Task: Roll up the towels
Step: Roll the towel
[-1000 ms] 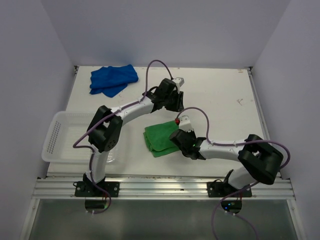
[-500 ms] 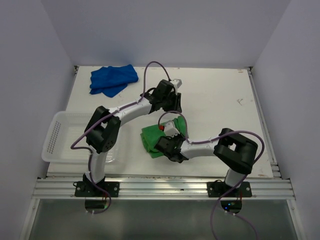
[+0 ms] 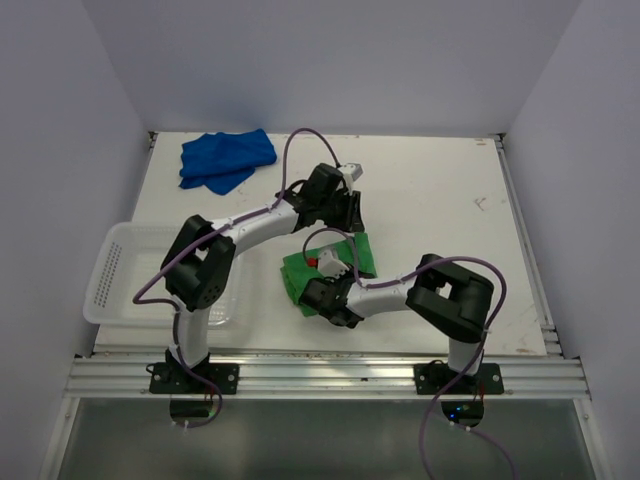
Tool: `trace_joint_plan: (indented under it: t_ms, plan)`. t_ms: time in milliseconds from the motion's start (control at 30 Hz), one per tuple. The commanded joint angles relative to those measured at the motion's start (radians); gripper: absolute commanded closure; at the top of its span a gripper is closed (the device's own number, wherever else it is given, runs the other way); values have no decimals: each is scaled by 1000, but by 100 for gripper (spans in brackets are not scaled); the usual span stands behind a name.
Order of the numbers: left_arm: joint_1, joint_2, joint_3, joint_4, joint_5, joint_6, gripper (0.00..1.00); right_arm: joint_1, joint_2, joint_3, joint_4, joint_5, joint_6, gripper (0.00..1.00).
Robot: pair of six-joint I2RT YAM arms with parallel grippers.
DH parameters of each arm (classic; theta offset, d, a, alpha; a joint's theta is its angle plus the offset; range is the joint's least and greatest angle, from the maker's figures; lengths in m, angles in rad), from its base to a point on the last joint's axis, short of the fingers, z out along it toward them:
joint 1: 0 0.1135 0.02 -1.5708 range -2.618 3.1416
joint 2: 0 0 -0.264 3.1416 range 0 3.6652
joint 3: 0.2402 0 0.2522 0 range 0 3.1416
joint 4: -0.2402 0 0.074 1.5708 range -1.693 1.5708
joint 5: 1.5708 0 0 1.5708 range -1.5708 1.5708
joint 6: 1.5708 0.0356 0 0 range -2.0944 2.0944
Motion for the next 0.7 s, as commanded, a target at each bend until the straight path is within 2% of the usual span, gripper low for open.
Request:
trace_joint_plan:
  t_ms: [0,267,600,667]
  plan:
    - [1,-53,-2,59,64,-16,62,9,28,32,11,-30,1,100]
    - [-20,11,53,29,131,-12,60,9,58,46,0,-32,-5,100]
    - [-37,131,111,-67,101,19,58,10,68,50,0,-36,-6,100]
    - [-39,146,136,-116,59,34,57,9,64,49,2,-36,-5,100]
